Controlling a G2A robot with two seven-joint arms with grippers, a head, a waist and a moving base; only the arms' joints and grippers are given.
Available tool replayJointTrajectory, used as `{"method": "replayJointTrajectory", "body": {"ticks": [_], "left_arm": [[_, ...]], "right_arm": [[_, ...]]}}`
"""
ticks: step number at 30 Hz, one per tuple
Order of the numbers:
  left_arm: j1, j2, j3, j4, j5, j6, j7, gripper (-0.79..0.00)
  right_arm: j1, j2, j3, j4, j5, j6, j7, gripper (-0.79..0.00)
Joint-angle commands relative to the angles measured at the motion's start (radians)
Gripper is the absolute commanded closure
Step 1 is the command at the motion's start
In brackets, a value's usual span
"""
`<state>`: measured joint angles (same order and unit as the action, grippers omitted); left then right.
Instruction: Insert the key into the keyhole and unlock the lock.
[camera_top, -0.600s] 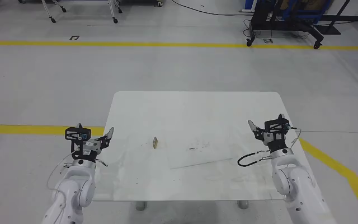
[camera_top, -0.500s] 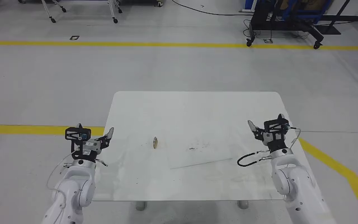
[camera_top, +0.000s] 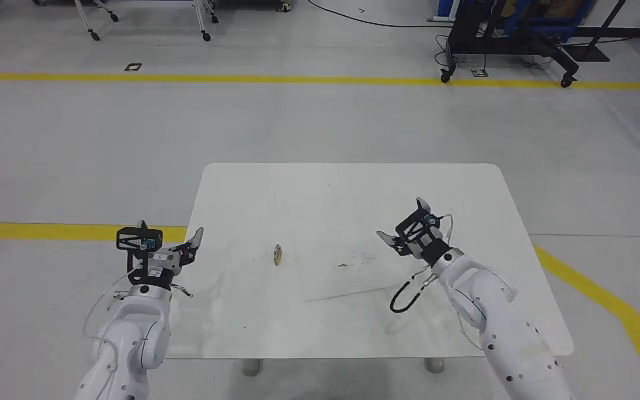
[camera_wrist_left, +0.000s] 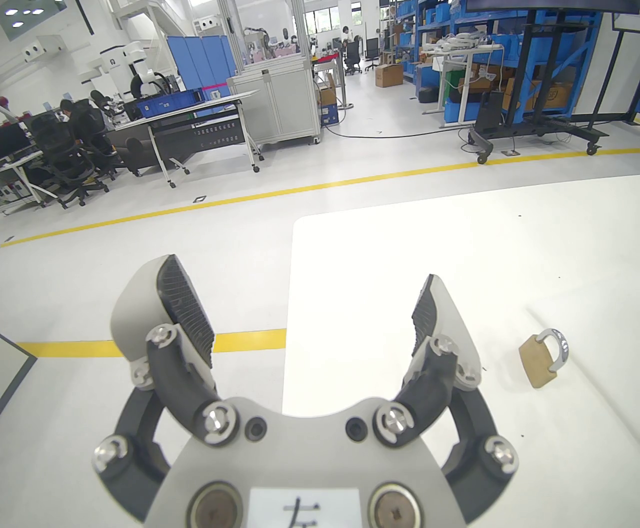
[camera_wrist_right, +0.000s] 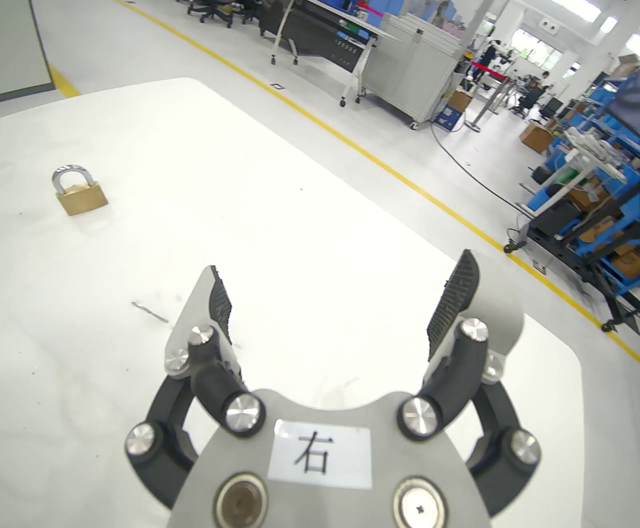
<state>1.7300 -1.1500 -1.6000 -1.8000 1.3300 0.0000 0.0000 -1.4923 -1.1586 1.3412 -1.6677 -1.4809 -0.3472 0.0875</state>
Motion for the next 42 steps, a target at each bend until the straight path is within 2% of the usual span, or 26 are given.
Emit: {"method": "replayJointTrajectory", "body": {"ticks": [1,2,6,7,10,14,15,16,18,19,20,28,30,32,33,37,42], "left_arm": [[0.0,0.0,0.0,0.0,0.0,0.0,0.0,-0.785],[0.0,0.0,0.0,0.0,0.0,0.0,0.0,-0.785],[0.0,0.0,0.0,0.0,0.0,0.0,0.0,-0.785],[0.0,0.0,0.0,0.0,0.0,0.0,0.0,-0.785],[0.0,0.0,0.0,0.0,0.0,0.0,0.0,-0.785],[0.0,0.0,0.0,0.0,0.0,0.0,0.0,-0.785],[0.0,0.0,0.0,0.0,0.0,0.0,0.0,-0.785],[0.0,0.0,0.0,0.0,0.0,0.0,0.0,-0.785],[0.0,0.0,0.0,0.0,0.0,0.0,0.0,-0.785],[0.0,0.0,0.0,0.0,0.0,0.0,0.0,-0.785],[0.0,0.0,0.0,0.0,0.0,0.0,0.0,-0.785],[0.0,0.0,0.0,0.0,0.0,0.0,0.0,-0.785],[0.0,0.0,0.0,0.0,0.0,0.0,0.0,-0.785],[0.0,0.0,0.0,0.0,0.0,0.0,0.0,-0.785],[0.0,0.0,0.0,0.0,0.0,0.0,0.0,-0.785],[0.0,0.0,0.0,0.0,0.0,0.0,0.0,-0.785],[0.0,0.0,0.0,0.0,0.0,0.0,0.0,-0.785]], "right_arm": [[0.036,0.0,-0.022,0.043,0.014,-0.086,0.001,-0.785],[0.058,0.001,-0.034,0.064,0.014,-0.136,0.004,-0.785],[0.18,0.01,-0.089,0.182,0.032,-0.507,0.036,-0.785],[0.214,0.012,-0.097,0.209,0.017,-0.566,0.043,-0.785],[0.281,0.013,-0.143,0.262,-0.051,-0.651,0.037,-0.785],[0.344,0.009,-0.221,0.315,-0.147,-0.654,0.034,-0.785],[0.356,0.005,-0.243,0.32,-0.156,-0.665,0.023,-0.717],[0.368,0.003,-0.262,0.331,-0.166,-0.665,0.009,-0.702],[0.392,0.0,-0.298,0.36,-0.18,-0.665,-0.018,-0.557],[0.405,-0.001,-0.315,0.376,-0.18,-0.665,-0.034,-0.443],[0.419,-0.002,-0.335,0.394,-0.178,-0.665,-0.051,-0.391],[0.533,-0.011,-0.493,0.527,-0.171,-0.665,-0.1,-0.339],[0.552,-0.012,-0.517,0.547,-0.161,-0.665,-0.106,-0.292],[0.567,-0.011,-0.534,0.562,-0.156,-0.665,-0.115,-0.191],[0.573,-0.01,-0.54,0.569,-0.153,-0.665,-0.121,-0.172],[0.593,-0.01,-0.543,0.599,-0.147,-0.66,-0.101,0.0],[0.612,-0.006,-0.516,0.638,-0.107,-0.665,-0.13,0.0]]}}
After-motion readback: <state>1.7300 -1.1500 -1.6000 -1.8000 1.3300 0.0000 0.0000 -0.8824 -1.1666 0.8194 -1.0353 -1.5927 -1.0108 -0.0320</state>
